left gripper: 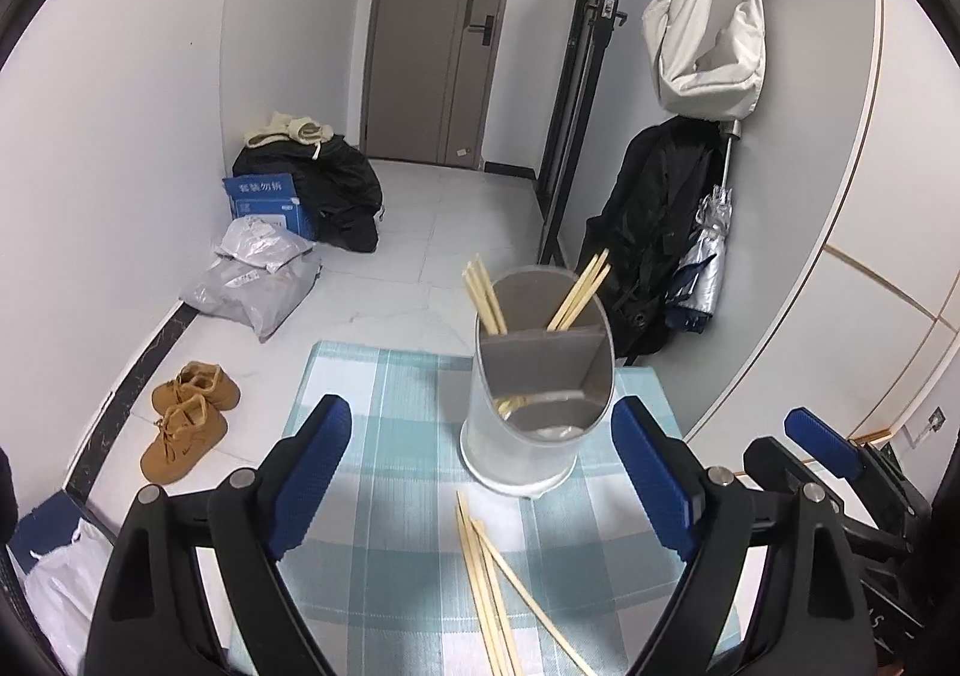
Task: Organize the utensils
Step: 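Withdraw both open grippers from the holder toward the chopstick pile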
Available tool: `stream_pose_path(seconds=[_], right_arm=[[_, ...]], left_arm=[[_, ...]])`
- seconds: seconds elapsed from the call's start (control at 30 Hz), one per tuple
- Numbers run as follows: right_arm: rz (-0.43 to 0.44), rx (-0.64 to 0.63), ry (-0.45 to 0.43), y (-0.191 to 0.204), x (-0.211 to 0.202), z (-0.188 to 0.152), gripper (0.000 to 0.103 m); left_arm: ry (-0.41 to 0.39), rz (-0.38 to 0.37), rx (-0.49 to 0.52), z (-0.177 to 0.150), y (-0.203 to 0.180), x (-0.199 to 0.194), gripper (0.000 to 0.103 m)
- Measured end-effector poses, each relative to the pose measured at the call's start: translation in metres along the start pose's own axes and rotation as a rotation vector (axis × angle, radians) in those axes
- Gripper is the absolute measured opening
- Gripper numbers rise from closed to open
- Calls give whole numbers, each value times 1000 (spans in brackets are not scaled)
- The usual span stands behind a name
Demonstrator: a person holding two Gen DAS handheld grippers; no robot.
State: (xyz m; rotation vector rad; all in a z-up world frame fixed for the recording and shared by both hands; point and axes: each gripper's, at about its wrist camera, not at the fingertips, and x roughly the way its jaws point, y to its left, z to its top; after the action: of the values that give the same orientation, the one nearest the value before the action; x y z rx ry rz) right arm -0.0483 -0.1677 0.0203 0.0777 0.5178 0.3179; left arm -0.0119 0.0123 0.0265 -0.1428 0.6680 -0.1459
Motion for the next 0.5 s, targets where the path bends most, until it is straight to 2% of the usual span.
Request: stream_pose_path(seconds=[0.17, 0.37, 0.5], right_arm=[[-15, 6, 66, -4, 10, -22, 66], [-23, 17, 146, -9, 27, -41, 66], [-23, 15, 218, -10, 44, -53, 66]], left_arm=[[58, -11, -50, -18, 6, 16, 85], [103, 7, -43, -33, 10, 31, 85], [160, -2, -104, -43, 29, 46, 85]])
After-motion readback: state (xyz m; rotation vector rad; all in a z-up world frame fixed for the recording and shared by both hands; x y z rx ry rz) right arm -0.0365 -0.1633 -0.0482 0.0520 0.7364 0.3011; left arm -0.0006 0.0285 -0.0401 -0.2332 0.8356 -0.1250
